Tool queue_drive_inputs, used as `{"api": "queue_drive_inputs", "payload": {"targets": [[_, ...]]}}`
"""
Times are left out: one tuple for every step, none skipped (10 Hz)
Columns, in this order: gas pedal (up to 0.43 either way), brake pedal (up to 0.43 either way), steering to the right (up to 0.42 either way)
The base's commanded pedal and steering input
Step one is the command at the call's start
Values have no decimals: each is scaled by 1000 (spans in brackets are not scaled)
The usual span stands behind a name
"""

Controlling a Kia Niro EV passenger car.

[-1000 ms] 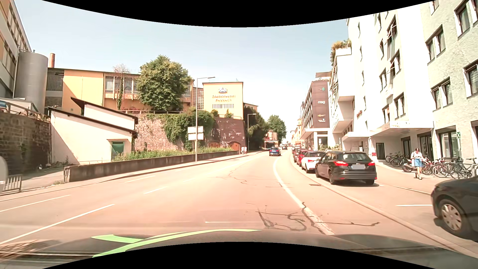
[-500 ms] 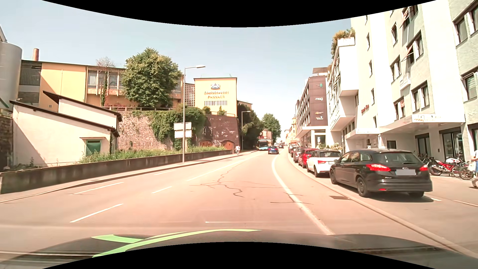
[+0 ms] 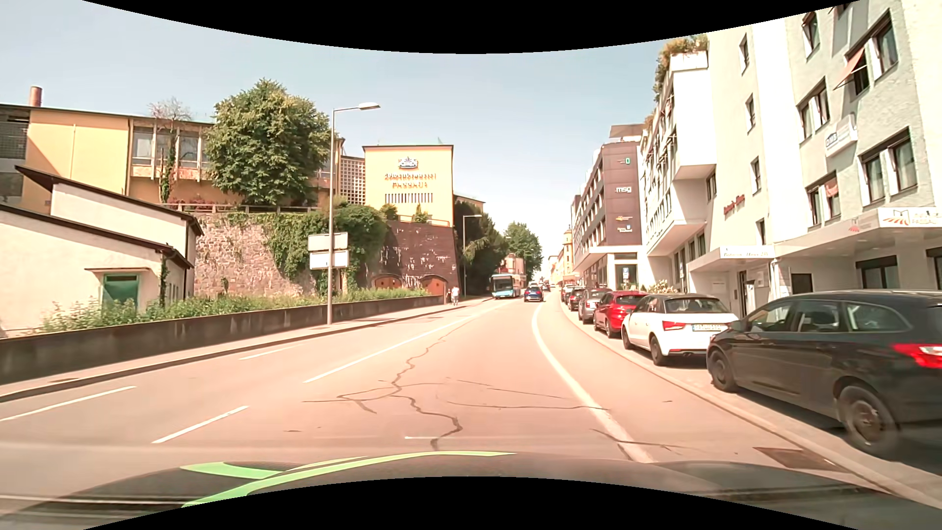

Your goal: Follow the waypoints while adhering to traffic rules and regulations

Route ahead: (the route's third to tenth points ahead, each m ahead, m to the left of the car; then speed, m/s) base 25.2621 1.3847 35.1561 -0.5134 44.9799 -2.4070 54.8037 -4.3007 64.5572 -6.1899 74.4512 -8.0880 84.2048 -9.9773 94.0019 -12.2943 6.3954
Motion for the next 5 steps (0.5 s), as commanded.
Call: {"api": "queue_drive_inputs", "payload": {"targets": [[98, 0, 38], [98, 0, 38], [98, 0, 38], [98, 0, 38], [98, 0, 38]]}}
